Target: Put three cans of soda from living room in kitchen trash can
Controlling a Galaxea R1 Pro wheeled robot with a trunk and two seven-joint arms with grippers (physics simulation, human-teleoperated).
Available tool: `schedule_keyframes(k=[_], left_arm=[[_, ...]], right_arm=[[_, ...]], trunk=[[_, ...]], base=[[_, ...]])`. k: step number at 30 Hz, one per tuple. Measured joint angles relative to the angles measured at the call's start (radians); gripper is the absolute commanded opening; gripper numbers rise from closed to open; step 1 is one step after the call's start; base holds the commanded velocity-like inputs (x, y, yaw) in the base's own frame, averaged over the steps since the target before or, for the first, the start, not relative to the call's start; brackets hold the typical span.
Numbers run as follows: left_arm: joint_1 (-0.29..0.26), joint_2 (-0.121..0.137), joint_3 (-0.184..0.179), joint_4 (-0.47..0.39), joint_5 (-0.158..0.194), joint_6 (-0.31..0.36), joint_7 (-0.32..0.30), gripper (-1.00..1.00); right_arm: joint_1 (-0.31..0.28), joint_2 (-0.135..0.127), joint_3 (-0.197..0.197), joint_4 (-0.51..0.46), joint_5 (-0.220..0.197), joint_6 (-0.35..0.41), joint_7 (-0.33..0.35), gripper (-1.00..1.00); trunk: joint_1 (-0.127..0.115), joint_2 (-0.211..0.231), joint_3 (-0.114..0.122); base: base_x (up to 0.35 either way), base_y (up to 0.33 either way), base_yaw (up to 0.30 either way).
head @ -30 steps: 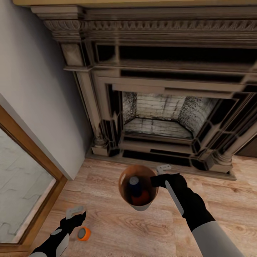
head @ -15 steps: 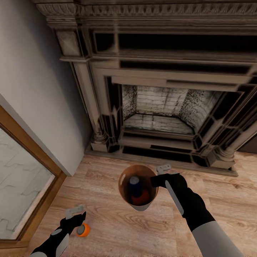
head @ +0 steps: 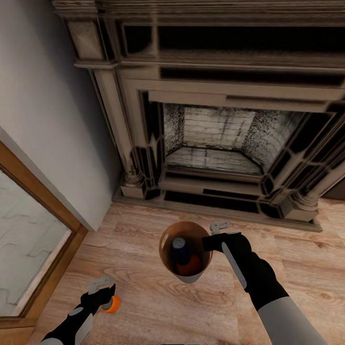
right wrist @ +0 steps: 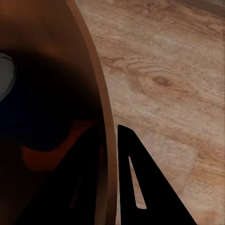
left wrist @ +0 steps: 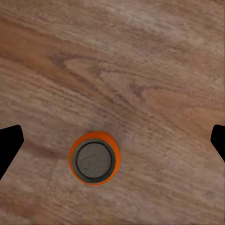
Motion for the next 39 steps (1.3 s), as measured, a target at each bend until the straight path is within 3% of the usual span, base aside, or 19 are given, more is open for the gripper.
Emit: schedule_keyframes(k=[18,31,39], left_arm=[[0.000,0.004,0.000,-0.060,0.000,0.003,0.000,1.00],[0.000,0.027,0.001,-0.060,0.000,0.003,0.000,1.00],[0.000,0.028,0.001,-0.060,0.000,0.002,0.000,1.00]], right_arm=[[0.000,0.000,0.000,0.000,0.000,0.000,-0.001,-1.00],[0.000,0.000,0.000,0.000,0.001,0.000,0.000,-1.00],[0.000,0.000,0.000,0.000,0.000,0.000,0.000,-1.00]], trunk=[[0.069,-0.126,-0.085],[0.119,-0.217,-0.147],[0.119,-0.217,-0.150]], base=[[0.000,0.000,0.000],[0.000,0.000,0.000],[0.000,0.000,0.000]])
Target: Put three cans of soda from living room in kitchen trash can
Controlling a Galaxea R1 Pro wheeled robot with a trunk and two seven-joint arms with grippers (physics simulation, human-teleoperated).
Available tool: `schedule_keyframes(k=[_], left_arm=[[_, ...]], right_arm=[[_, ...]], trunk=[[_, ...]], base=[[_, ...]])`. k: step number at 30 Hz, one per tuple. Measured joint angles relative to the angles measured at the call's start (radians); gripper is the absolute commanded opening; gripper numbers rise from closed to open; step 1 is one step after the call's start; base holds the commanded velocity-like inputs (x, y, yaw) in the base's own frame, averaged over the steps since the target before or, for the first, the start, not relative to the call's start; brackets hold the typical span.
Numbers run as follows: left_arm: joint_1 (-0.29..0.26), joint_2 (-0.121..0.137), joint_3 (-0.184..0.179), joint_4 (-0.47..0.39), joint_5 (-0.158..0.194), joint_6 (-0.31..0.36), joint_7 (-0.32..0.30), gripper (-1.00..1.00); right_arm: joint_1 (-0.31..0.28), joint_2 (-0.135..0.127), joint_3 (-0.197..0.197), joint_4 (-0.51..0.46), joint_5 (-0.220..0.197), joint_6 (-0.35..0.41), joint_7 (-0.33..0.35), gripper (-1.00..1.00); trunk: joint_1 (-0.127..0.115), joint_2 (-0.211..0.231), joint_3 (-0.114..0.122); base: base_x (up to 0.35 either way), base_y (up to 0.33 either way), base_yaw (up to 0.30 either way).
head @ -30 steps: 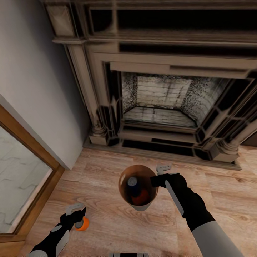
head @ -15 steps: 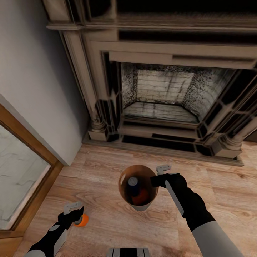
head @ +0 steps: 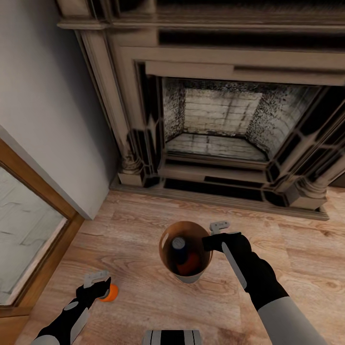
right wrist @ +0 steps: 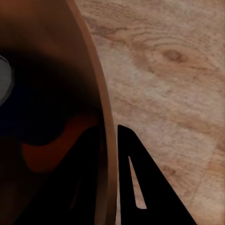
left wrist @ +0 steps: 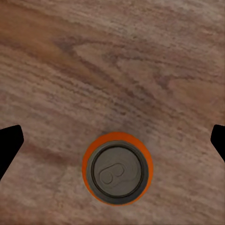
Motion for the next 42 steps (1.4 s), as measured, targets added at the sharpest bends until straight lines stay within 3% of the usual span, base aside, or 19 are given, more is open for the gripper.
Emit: schedule_keyframes(k=[7,18,27,33,42], left_arm=[[0.000,0.000,0.000,0.000,0.001,0.001,0.000,1.00],[0.000,0.000,-0.001,0.000,0.002,0.001,0.000,1.00],[0.000,0.000,-0.002,0.000,0.002,0.000,0.000,1.00],[0.000,0.000,-0.002,0.000,0.002,0.000,0.000,1.00],[0.000,0.000,-0.003,0.000,0.002,0.000,0.000,1.00]], right_arm=[[0.000,0.000,0.000,0.000,-0.001,0.000,0.000,-1.00],[0.000,0.000,0.000,0.000,0.000,0.000,0.000,-1.00],[0.000,0.000,0.000,0.000,0.000,0.000,0.000,-1.00],[0.000,0.000,0.000,0.000,0.001,0.000,0.000,-1.00],[0.000,0.000,0.000,-0.031,0.001,0.000,0.000,-1.00]], trunk=[[0.000,0.000,-0.002],[0.042,-0.077,-0.051],[0.042,-0.077,-0.062],[0.065,-0.119,-0.088],[0.065,-0.119,-0.096]], base=[[0.000,0.000,0.000],[0.000,0.000,0.000],[0.000,0.000,0.000],[0.000,0.000,0.000],[0.000,0.000,0.000]])
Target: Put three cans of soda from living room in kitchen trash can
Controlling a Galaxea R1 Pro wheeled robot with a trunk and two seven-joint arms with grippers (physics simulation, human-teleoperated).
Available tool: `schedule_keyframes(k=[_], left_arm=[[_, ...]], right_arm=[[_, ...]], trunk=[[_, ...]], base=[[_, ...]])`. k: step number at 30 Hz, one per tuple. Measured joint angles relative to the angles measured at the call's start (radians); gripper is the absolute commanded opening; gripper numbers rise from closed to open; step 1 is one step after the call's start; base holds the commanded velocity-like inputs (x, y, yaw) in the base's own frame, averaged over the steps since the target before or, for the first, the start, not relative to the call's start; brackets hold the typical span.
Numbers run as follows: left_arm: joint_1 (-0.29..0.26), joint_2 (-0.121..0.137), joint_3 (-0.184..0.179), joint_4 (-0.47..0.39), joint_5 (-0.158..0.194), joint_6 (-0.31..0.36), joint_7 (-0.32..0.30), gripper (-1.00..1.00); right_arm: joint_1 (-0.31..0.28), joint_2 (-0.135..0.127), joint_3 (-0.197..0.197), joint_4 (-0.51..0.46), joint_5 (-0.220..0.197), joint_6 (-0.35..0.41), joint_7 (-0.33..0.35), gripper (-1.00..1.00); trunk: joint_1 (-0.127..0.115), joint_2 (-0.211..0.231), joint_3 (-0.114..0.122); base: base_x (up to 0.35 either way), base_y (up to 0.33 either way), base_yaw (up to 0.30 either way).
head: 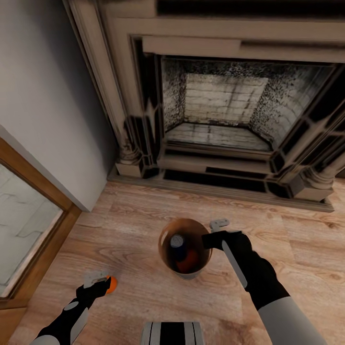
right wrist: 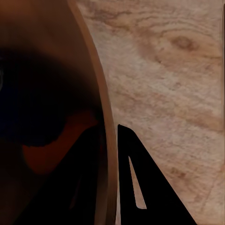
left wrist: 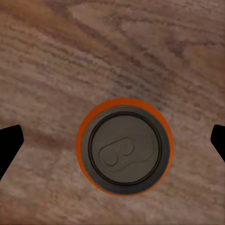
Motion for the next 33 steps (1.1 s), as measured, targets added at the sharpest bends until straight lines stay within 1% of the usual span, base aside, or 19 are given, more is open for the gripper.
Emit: schedule_keyframes(k=[3,4,6,9,13,19,26,32,33], left_arm=[[0.000,0.000,0.000,0.000,0.000,0.000,0.000,1.00],[0.000,0.000,0.000,0.000,0.000,0.000,0.000,1.00],[0.000,0.000,0.000,0.000,0.000,0.000,0.000,1.00],[0.000,0.000,0.000,0.000,0.000,0.000,0.000,1.00],[0.000,0.000,0.000,0.000,0.000,0.000,0.000,1.00],[0.000,0.000,-0.001,0.000,0.000,0.000,0.000,1.00],[0.000,0.000,-0.002,0.000,0.001,0.000,0.000,1.00],[0.000,0.000,-0.002,0.000,0.001,0.000,0.000,1.00],[0.000,0.000,-0.002,0.000,0.002,0.000,0.000,1.00]], right_arm=[[0.000,0.000,0.000,-0.038,-0.002,0.005,0.000,-1.00],[0.000,0.000,0.001,-0.078,0.004,0.035,0.000,-1.00],[-0.001,0.000,0.000,-0.151,0.004,0.064,0.000,-1.00],[0.000,0.000,0.000,-0.182,-0.010,0.090,0.001,-1.00],[0.000,0.000,0.000,-0.197,0.005,0.100,0.000,-1.00],[-0.001,0.000,0.000,-0.213,-0.004,0.102,0.000,-1.00],[-0.001,0.000,0.000,-0.218,-0.001,0.103,0.000,-1.00],[-0.001,0.000,0.000,-0.218,0.001,0.104,0.000,-1.00],[-0.001,0.000,0.000,-0.218,0.003,0.104,0.000,-1.00]], trunk=[[0.000,0.000,0.000],[0.000,0.000,-0.001],[0.000,0.000,0.000],[0.000,0.000,-0.001],[0.000,0.000,-0.001],[0.000,0.000,-0.001],[0.000,0.000,-0.007],[0.023,-0.042,-0.034],[0.023,-0.042,-0.036]], base=[[0.000,0.000,0.000],[0.000,0.000,0.000],[0.000,0.000,0.000],[0.000,0.000,0.000],[0.000,0.000,0.000],[0.000,0.000,0.000],[0.000,0.000,0.000],[0.000,0.000,0.000],[0.000,0.000,0.000]])
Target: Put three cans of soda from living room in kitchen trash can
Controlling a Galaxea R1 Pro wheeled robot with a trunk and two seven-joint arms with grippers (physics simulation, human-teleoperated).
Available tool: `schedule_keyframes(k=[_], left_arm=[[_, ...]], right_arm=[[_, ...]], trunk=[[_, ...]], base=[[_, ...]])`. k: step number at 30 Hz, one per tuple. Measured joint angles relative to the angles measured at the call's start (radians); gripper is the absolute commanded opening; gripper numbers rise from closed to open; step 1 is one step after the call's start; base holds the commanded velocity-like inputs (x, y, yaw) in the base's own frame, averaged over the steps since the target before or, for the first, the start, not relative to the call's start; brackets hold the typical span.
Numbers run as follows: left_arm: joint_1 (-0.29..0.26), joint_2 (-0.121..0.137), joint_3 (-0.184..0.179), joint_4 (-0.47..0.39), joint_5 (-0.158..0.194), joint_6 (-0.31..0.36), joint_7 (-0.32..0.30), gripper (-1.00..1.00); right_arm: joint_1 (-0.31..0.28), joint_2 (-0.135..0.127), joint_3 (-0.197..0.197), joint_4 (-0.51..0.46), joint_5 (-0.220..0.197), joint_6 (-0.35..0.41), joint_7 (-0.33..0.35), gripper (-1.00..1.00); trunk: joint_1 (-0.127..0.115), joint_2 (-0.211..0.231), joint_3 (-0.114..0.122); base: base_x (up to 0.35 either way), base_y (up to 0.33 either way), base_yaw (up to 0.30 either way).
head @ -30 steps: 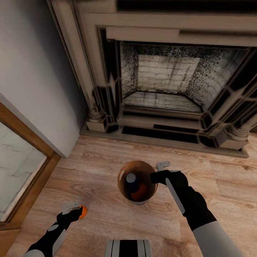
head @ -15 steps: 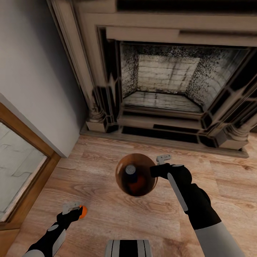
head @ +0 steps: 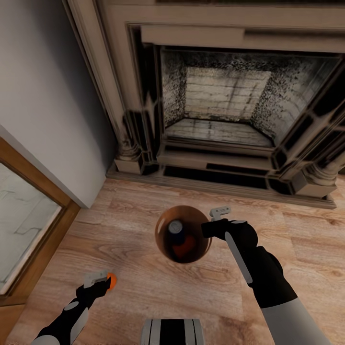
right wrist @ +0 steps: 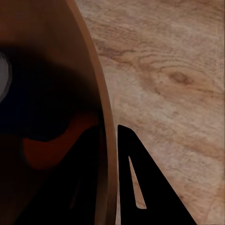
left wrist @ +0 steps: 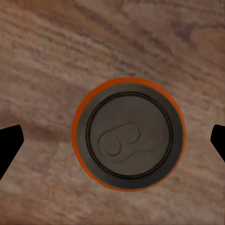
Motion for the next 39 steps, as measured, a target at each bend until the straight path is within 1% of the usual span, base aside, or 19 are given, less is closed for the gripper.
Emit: schedule_keyframes(k=[5,11,15,19,24,29,35,39], left_arm=[[0.000,0.000,-0.001,0.000,0.000,0.000,0.000,1.00],[0.000,-0.001,-0.001,0.000,0.000,0.000,0.000,1.00],[0.000,-0.001,-0.002,0.000,0.000,0.000,0.000,1.00],[0.000,-0.001,-0.002,0.000,0.000,0.000,0.000,1.00],[0.000,-0.001,-0.002,0.000,0.000,0.000,0.000,1.00],[0.000,-0.001,-0.002,0.000,0.000,0.000,0.000,1.00],[0.000,-0.002,-0.002,0.000,0.000,0.000,-0.001,1.00],[0.000,-0.002,-0.002,0.000,0.000,0.000,0.000,1.00]], right_arm=[[0.000,0.000,0.001,0.000,-0.007,0.000,0.001,-1.00],[0.000,0.000,0.001,0.000,-0.002,0.000,0.000,-1.00],[0.000,0.000,0.001,0.000,-0.010,0.000,0.001,-1.00],[0.000,0.000,0.001,0.000,0.003,0.000,0.000,-1.00],[0.000,0.000,0.001,0.000,-0.007,0.000,0.001,-1.00],[0.000,0.000,0.001,0.000,0.000,0.000,0.000,-1.00],[0.000,0.000,0.001,0.000,-0.003,0.000,0.000,-1.00],[0.000,0.000,0.000,0.000,-0.001,0.000,0.000,-1.00]], trunk=[[0.000,0.000,-0.004],[0.000,0.000,-0.005],[0.000,0.000,-0.005],[0.000,0.000,-0.005],[0.000,0.000,-0.005],[0.000,0.000,-0.005],[0.023,-0.042,-0.028],[0.023,-0.042,-0.034]], base=[[0.000,0.000,0.000],[0.005,0.000,0.000],[0.132,-0.014,0.000],[0.048,-0.007,0.000],[0.008,-0.001,0.000],[0.001,0.000,0.000],[0.000,0.000,0.000],[0.000,0.000,0.000]])
